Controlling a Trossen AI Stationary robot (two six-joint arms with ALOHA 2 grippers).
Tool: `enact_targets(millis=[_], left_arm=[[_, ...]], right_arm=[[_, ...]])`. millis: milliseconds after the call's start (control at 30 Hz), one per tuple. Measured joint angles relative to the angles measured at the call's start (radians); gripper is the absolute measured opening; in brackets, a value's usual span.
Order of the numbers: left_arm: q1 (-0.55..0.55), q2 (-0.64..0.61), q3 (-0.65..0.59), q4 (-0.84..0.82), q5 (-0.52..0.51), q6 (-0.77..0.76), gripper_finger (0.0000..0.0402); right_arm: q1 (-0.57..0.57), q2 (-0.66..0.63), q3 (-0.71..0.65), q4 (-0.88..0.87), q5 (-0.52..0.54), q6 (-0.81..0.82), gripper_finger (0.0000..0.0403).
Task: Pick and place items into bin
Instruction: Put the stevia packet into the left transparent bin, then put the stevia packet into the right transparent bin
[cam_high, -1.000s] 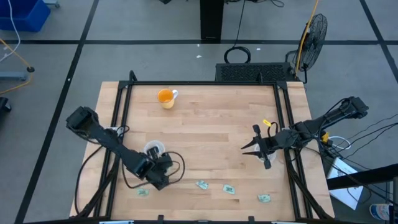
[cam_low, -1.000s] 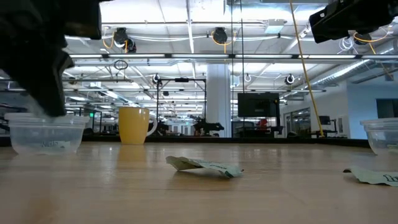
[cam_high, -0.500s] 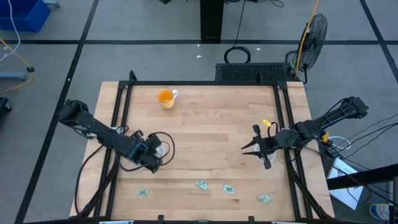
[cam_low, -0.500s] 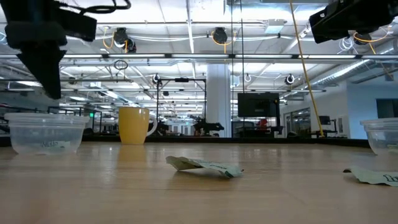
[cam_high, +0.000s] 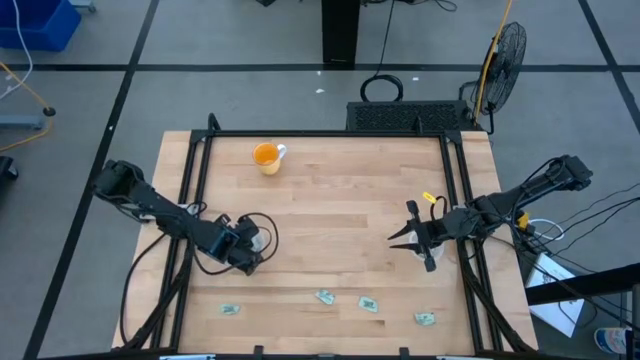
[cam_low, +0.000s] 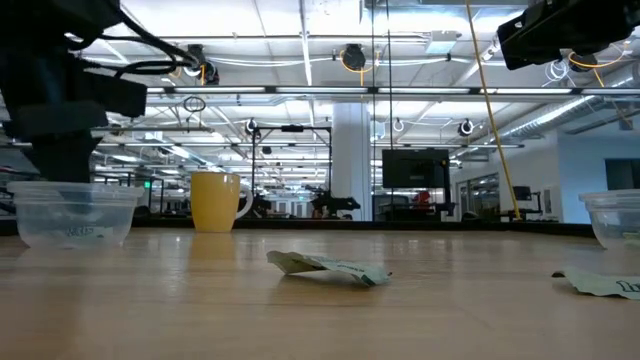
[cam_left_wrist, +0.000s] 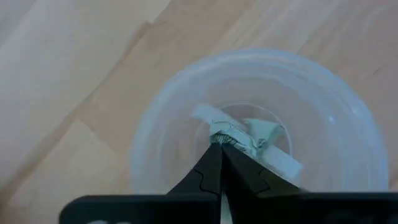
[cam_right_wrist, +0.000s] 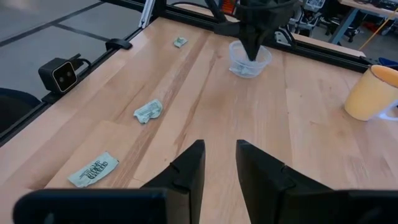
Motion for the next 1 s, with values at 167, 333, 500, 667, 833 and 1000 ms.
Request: enact_targets(millis=[167, 333, 500, 667, 833, 1000], left_arm=[[0.013, 0.000, -0.019, 0.038, 0.003, 0.020, 0.0037], [0.020, 0.000, -0.019, 0.039, 0.003, 0.049, 0.0058], [0.020, 0.000, -0.019, 0.038, 0.001, 0.061, 0.0077], [0.020, 0.000, -0.013, 0.036, 0.006, 0.112, 0.0082], [0.020, 0.000, 0.045, 0.025, 0.030, 0.210, 0.0075], [0.020, 0.000, 0.142, -0.045, 0.021, 0.236, 0.0072]], right_arm=[[0.000, 0.000, 0.000, 0.000, 0.000, 0.000, 0.0084], [0.000, 0.000, 0.000, 0.000, 0.000, 0.000, 0.0084], [0.000, 0.000, 0.000, 0.000, 0.000, 0.000, 0.0084], [0.000, 0.000, 0.000, 0.000, 0.000, 0.000, 0.0084], [0.000, 0.039, 0.000, 0.033, 0.000, 0.041, 0.0089], [0.000, 0.125, 0.000, 0.047, 0.000, 0.041, 0.0116]])
